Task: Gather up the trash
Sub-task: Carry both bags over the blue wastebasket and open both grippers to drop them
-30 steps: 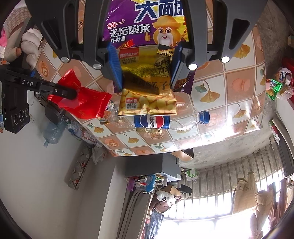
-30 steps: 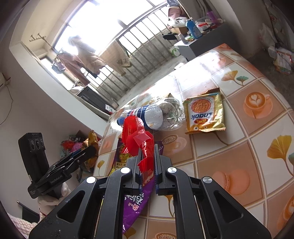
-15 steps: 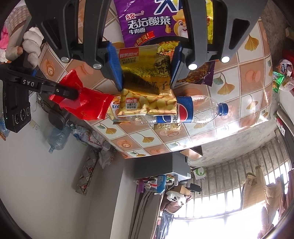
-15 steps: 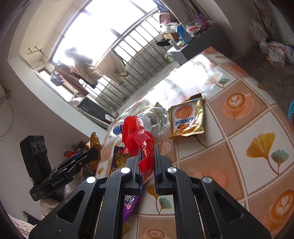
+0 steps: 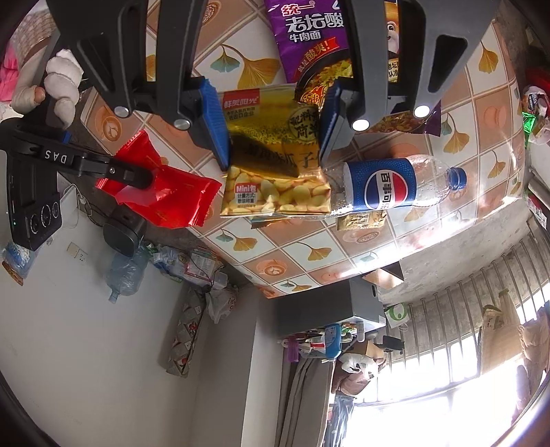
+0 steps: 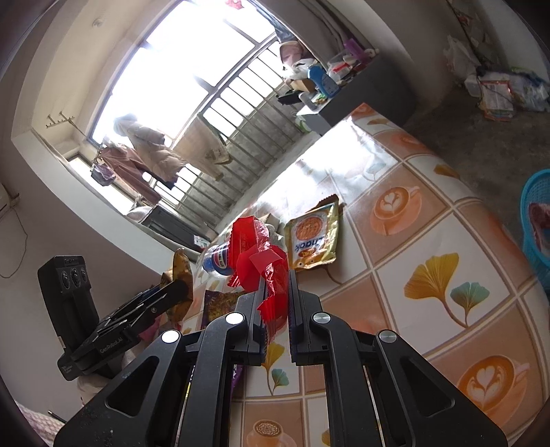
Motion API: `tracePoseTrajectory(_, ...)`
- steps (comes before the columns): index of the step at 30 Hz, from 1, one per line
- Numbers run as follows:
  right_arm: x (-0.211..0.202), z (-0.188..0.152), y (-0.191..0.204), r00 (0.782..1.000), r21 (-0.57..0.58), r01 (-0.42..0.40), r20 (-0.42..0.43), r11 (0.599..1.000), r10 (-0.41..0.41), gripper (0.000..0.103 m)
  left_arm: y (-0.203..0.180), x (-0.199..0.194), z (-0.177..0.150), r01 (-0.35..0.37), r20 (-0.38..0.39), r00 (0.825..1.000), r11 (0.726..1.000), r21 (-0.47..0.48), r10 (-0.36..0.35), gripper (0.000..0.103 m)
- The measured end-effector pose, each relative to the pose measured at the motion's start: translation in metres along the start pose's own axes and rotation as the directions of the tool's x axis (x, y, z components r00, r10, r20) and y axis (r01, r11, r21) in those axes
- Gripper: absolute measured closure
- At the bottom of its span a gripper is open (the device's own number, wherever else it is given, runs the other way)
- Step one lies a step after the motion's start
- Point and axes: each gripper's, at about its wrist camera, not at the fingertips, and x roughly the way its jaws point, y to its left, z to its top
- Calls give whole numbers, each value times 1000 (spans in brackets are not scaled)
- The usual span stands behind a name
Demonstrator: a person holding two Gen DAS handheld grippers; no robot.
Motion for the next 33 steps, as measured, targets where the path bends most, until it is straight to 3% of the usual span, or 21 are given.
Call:
tracePoseTrajectory(12, -49, 15, -44, 992, 90, 29, 123, 995, -40, 95, -64, 29, 37, 100, -4, 995, 989, 110, -100, 56)
tracePoseTrajectory(17, -101, 28, -88, 955, 186, 103, 257, 977, -150, 95, -114, 56, 62, 204, -29, 979, 962, 182, -202, 56)
tracePoseTrajectory(21, -149, 31, -138, 889, 322, 191, 344, 927, -302, 95, -159, 93, 84, 321, -87, 947, 924, 209, -309, 56)
tracePoseTrajectory(24, -165, 26, -174, 847, 429, 255, 334, 867, -414, 95, -196, 133, 96, 410, -167, 909, 889, 202, -382, 56)
tracePoseTrajectory(28, -162, 21, -217, 815, 528, 316, 275, 788, -511, 95, -248, 196, 103, 481, -280, 863, 853, 204, -420, 56)
tracePoseTrajectory(33, -143, 38, -272, 787, 585, 382, 200, 716, -584, 95, -302, 275, 108, 515, -391, 820, 837, 186, -418, 56)
